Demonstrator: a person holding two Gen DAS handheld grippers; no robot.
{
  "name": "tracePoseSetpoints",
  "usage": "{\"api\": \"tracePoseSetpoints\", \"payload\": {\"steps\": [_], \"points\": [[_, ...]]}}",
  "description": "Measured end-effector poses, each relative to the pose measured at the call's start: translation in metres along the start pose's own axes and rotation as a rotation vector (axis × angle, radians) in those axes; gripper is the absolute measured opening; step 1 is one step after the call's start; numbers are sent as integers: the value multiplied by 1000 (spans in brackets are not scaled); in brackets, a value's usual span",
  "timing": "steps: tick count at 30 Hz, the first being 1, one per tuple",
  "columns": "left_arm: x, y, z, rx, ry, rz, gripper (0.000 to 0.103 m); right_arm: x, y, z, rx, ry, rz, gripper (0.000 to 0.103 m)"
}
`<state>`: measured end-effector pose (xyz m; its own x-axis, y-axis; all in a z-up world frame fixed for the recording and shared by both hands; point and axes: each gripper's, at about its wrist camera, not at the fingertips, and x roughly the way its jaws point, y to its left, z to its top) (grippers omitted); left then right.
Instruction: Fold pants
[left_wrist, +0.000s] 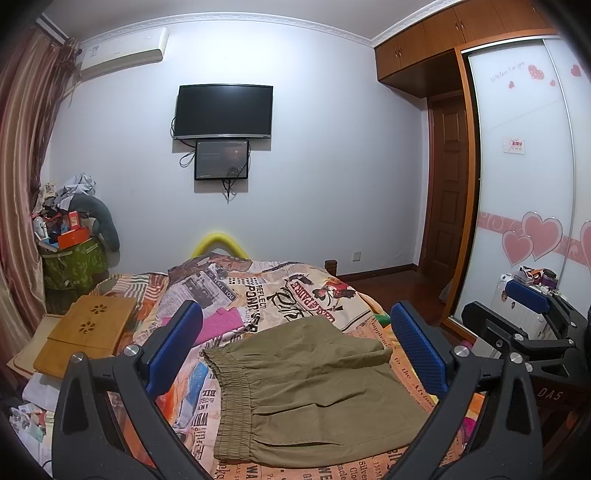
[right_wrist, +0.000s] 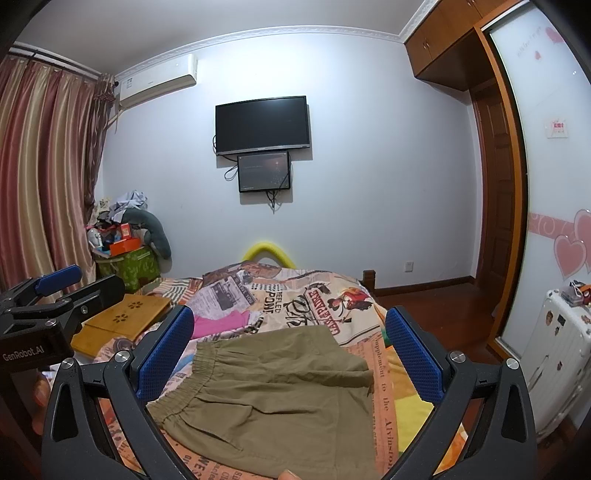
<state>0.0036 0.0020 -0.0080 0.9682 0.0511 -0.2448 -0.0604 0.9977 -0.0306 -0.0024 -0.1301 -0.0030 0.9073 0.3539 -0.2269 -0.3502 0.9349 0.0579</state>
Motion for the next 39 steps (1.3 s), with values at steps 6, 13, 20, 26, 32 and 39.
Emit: {"api": "tracePoseSetpoints", "payload": {"steps": [6, 13, 20, 26, 32, 39], "points": [[-1, 1, 0, -1, 0, 1, 103, 0, 1, 0, -3, -2, 1, 103], [-1, 1, 0, 0, 0, 5, 103, -1, 2, 2, -2, -1, 3, 103], [3, 4, -2, -7, 16, 8, 103, 0, 1, 1, -2, 2, 1, 103], [13, 6, -1, -3, 25, 19, 103, 5, 0, 0, 4, 7, -2, 103], [38, 17, -2, -8, 82, 28, 103, 15, -10, -3, -24, 17, -53, 103], [88, 40, -13, -28, 198, 70, 103, 45, -34, -14, -61, 91, -157, 103]]}}
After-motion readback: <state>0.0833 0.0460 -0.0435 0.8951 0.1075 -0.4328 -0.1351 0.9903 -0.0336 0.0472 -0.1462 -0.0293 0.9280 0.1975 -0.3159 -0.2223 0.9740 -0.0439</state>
